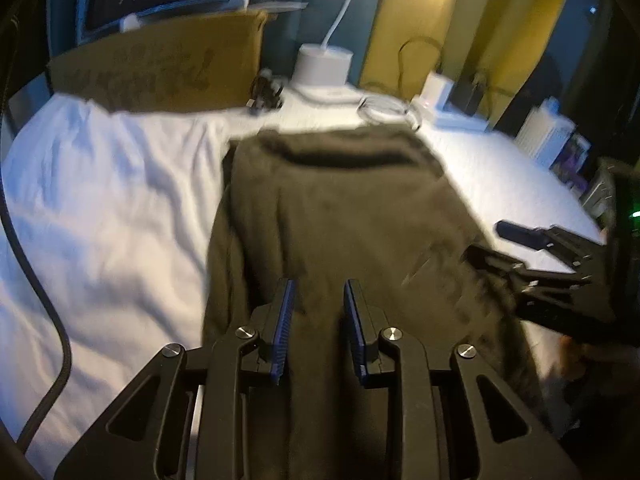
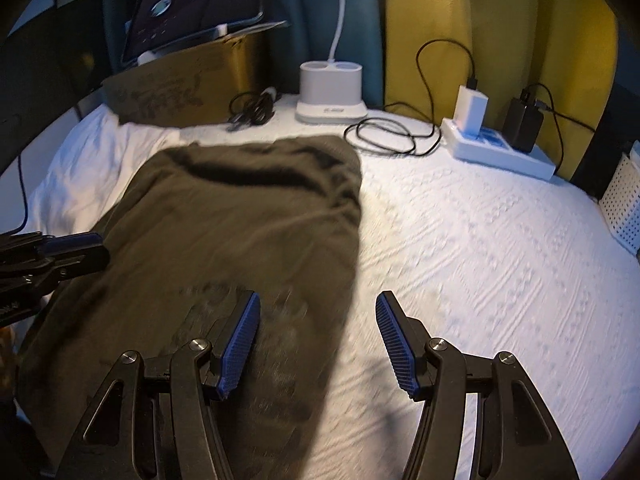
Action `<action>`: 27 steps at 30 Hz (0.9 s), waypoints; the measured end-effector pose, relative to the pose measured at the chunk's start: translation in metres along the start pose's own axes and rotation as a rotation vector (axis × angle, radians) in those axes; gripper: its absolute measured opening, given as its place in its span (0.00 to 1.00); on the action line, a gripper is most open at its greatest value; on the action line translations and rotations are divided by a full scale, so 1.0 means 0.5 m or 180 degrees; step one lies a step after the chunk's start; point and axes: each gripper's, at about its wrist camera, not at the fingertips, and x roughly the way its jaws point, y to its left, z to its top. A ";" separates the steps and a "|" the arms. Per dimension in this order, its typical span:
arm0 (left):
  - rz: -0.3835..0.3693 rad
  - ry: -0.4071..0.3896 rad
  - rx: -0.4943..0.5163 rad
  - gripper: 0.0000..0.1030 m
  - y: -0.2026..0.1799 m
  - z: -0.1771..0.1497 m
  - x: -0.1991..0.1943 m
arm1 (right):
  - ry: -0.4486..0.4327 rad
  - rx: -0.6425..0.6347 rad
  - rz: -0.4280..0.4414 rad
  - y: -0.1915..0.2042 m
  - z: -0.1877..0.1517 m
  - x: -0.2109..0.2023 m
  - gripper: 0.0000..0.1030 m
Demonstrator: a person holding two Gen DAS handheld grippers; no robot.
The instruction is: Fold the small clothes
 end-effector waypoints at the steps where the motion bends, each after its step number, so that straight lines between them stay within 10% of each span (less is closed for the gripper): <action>1: 0.0048 0.0027 -0.0009 0.25 0.005 -0.008 0.004 | 0.0017 0.0003 -0.0001 0.000 -0.008 0.001 0.60; 23: 0.0065 -0.0202 0.0166 0.28 -0.089 -0.056 -0.074 | -0.0137 0.0259 -0.0233 -0.089 -0.125 -0.134 0.62; 27: 0.0001 -0.0201 0.0258 0.51 -0.131 -0.067 -0.078 | -0.0174 0.0345 -0.0308 -0.114 -0.157 -0.168 0.62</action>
